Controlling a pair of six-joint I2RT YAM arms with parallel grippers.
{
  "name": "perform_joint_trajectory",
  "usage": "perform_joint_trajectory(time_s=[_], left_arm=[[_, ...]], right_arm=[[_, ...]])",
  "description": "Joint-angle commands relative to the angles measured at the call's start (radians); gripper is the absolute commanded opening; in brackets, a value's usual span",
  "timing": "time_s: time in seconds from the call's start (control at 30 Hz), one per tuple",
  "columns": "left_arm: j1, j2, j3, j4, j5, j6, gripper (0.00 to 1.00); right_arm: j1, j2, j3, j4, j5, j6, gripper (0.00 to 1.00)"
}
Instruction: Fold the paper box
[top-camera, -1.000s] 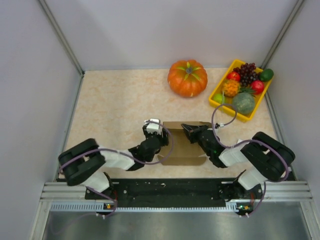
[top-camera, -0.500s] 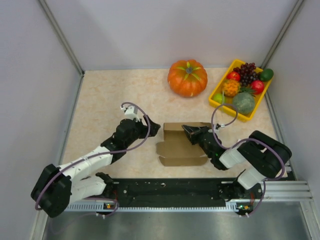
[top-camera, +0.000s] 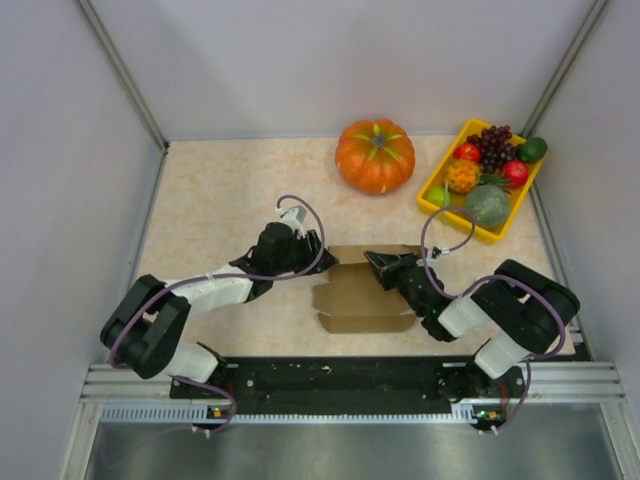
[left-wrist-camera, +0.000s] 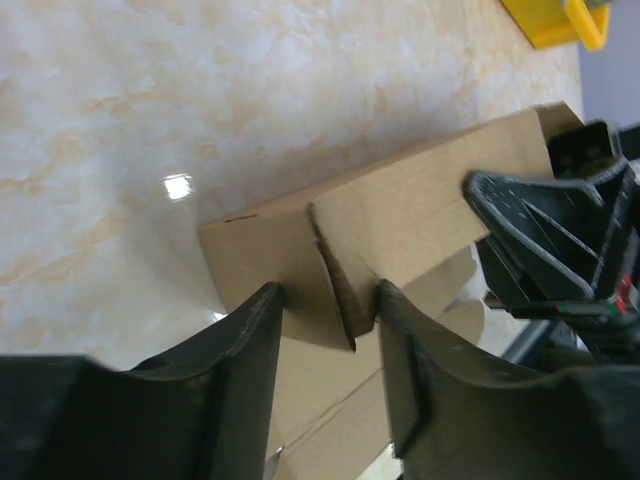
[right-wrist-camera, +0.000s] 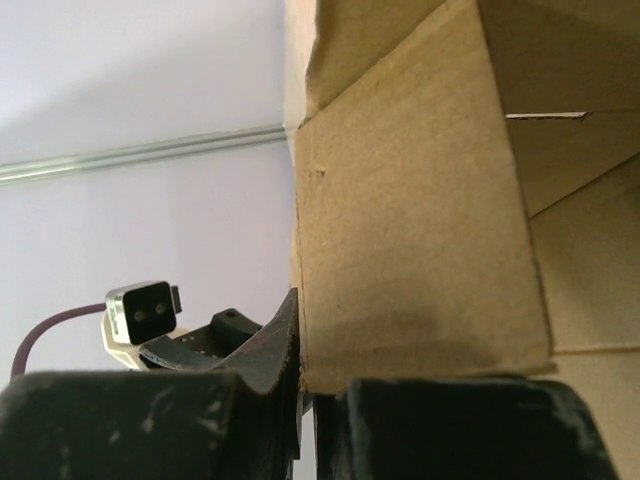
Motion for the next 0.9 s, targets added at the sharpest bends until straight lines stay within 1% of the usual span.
perform_joint_trajectory(time_s=[0.0,0.07,0.13,0.17,0.2,0.23,0.27,0.3,0.33,0.37,0.4,0.43,0.47,0.5,0.53,0.57,0.6,0.63,0.67,0.7,0.73,0.77,0.8,0.83,0.87], left_arm=[[0.033,0.042,-0.024,0.069,-0.038,0.009,0.40],[0.044,0.060,-0.044,0.114,-0.014,0.002,0.36],[0.049,0.047,-0.069,0.135,0.006,-0.002,0.38],[0.049,0.033,-0.076,0.144,0.011,-0.005,0.41],[0.049,0.017,-0.082,0.140,0.014,-0.002,0.53],[0.049,-0.018,-0.081,0.125,0.019,0.004,0.57],[0.049,-0.041,-0.075,0.071,0.016,0.024,0.62],[0.049,-0.065,-0.064,0.031,-0.009,0.038,0.66],[0.049,-0.117,-0.058,-0.007,-0.029,0.054,0.77],[0.050,-0.145,-0.052,-0.086,-0.046,0.097,0.82],[0.049,-0.168,-0.035,-0.125,-0.078,0.123,0.88],[0.049,-0.202,-0.024,-0.162,-0.086,0.148,0.91],[0.050,-0.216,-0.014,-0.202,-0.090,0.192,0.91],[0.050,-0.228,0.002,-0.254,-0.090,0.209,0.91],[0.049,-0.248,0.002,-0.268,-0.075,0.226,0.90],[0.050,-0.256,0.003,-0.277,-0.067,0.251,0.87],[0.049,-0.263,0.005,-0.281,-0.061,0.254,0.86],[0.049,-0.277,0.003,-0.281,-0.040,0.259,0.85],[0.046,-0.283,0.005,-0.281,-0.031,0.260,0.84],[0.043,-0.289,0.002,-0.281,-0.024,0.262,0.82],[0.029,-0.302,-0.001,-0.278,-0.023,0.280,0.79],[0.009,-0.308,-0.004,-0.270,-0.059,0.297,0.69],[-0.018,-0.312,-0.016,-0.267,-0.116,0.312,0.66],[-0.090,-0.319,-0.027,-0.238,-0.174,0.352,0.65],[-0.132,-0.319,-0.053,-0.209,-0.305,0.369,0.64]], right_arm=[[0.011,0.012,-0.010,-0.009,-0.026,-0.059,0.00],[0.011,0.011,-0.011,-0.012,-0.031,-0.064,0.00],[0.010,0.008,-0.011,-0.008,-0.036,-0.068,0.00],[0.010,0.006,-0.013,-0.006,-0.039,-0.079,0.00],[0.008,0.002,-0.013,-0.008,-0.042,-0.088,0.03],[0.007,-0.009,-0.010,-0.012,-0.062,-0.100,0.06],[0.001,-0.018,-0.007,-0.019,-0.077,-0.132,0.11],[-0.005,-0.027,-0.007,-0.026,-0.098,-0.158,0.23],[-0.013,-0.037,-0.007,-0.032,-0.152,-0.189,0.28],[-0.034,-0.075,-0.002,-0.054,-0.183,-0.262,0.34],[-0.045,-0.099,-0.002,-0.084,-0.218,-0.295,0.48],[-0.053,-0.133,-0.004,-0.171,-0.270,-0.330,0.55],[-0.064,-0.208,0.002,-0.227,-0.286,-0.403,0.63],[-0.065,-0.259,0.015,-0.320,-0.302,-0.436,0.74],[-0.067,-0.302,0.031,-0.485,-0.342,-0.476,0.79],[-0.067,-0.383,0.079,-0.591,-0.364,-0.583,0.82],[-0.064,-0.420,0.105,-0.692,-0.388,-0.634,0.87],[-0.064,-0.448,0.122,-0.853,-0.428,-0.716,0.88],[-0.067,-0.486,0.137,-0.908,-0.459,-0.757,0.89],[-0.067,-0.565,0.147,-0.974,-0.480,-0.799,0.89],[-0.067,-0.618,0.157,-1.073,-0.481,-0.865,0.89],[-0.067,-0.667,0.176,-1.218,-0.467,-0.892,0.89],[-0.068,-0.781,0.191,-1.305,-0.445,-0.922,0.89],[-0.068,-0.837,0.211,-1.378,-0.375,-0.956,0.89],[-0.068,-0.889,0.252,-1.510,-0.329,-0.962,0.90]])
